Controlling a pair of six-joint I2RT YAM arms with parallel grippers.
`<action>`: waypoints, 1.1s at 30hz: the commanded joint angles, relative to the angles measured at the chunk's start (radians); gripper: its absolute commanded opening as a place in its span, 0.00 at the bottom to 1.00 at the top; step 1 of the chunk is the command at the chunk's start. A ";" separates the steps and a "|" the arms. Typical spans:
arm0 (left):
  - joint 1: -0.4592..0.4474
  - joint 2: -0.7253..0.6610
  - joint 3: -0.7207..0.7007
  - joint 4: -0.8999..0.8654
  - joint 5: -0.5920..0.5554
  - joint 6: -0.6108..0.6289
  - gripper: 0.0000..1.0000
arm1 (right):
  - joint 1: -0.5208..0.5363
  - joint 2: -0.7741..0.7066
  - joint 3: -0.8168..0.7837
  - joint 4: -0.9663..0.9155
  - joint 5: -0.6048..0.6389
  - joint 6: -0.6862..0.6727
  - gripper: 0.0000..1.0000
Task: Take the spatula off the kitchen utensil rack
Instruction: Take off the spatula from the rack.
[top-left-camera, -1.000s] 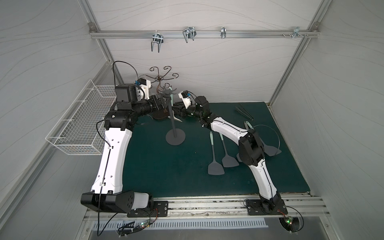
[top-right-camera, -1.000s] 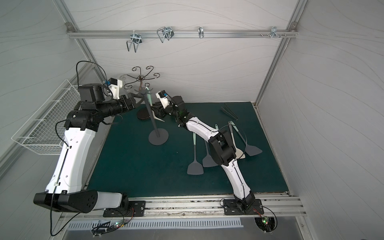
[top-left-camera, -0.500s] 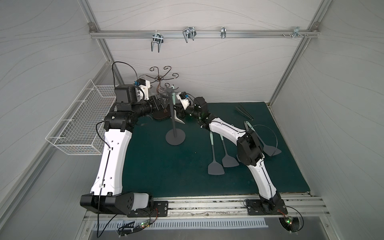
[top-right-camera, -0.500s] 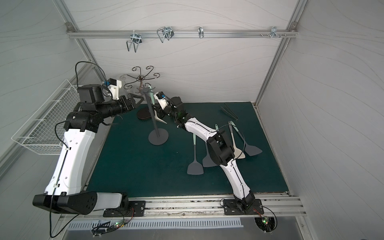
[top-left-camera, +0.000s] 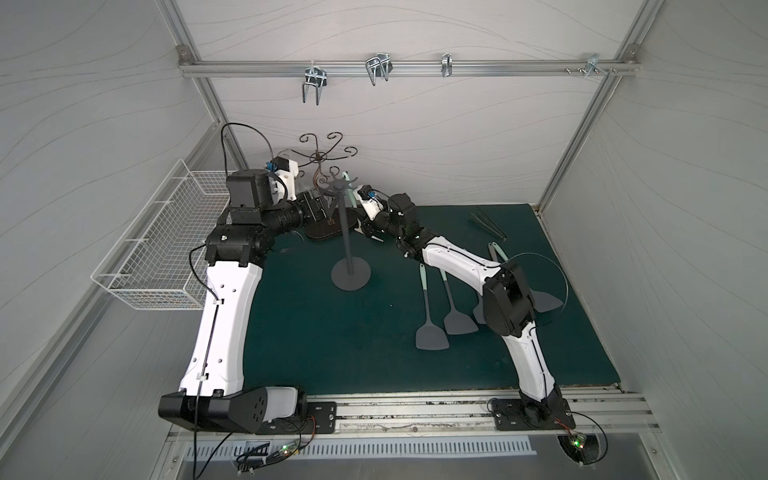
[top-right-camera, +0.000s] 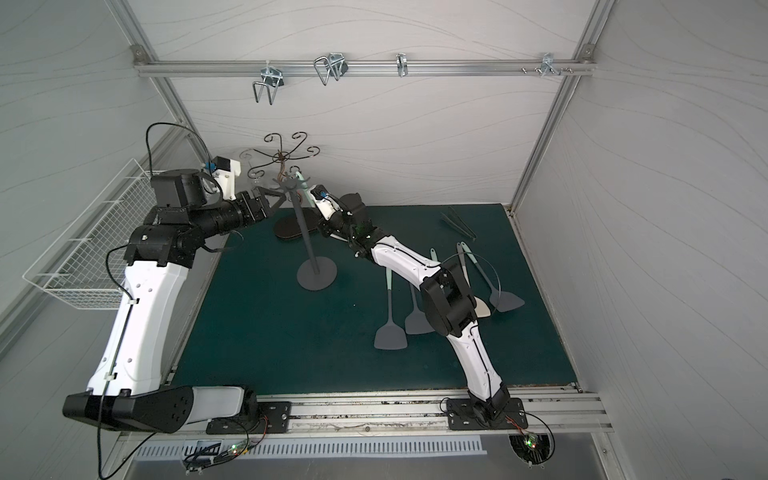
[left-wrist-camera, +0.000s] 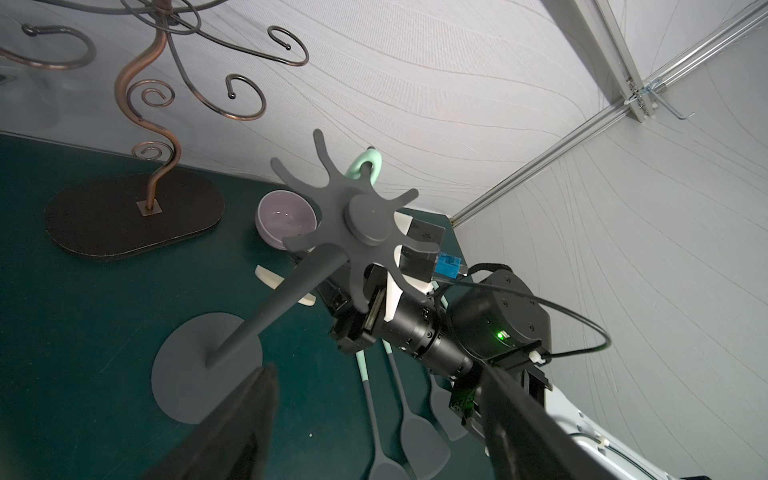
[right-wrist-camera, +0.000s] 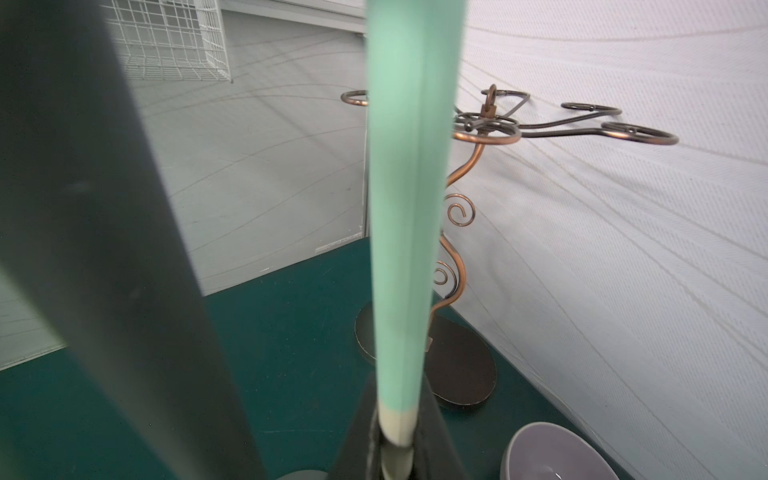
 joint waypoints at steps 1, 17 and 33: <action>0.006 -0.017 -0.001 0.048 0.016 0.003 0.81 | 0.004 -0.098 0.029 0.075 0.053 0.028 0.00; 0.008 0.008 0.014 0.050 -0.021 -0.038 0.76 | 0.049 -0.107 0.043 0.069 0.177 -0.199 0.00; 0.087 0.236 0.175 0.189 0.200 -0.328 0.00 | 0.074 -0.180 -0.071 0.069 0.295 -0.089 0.00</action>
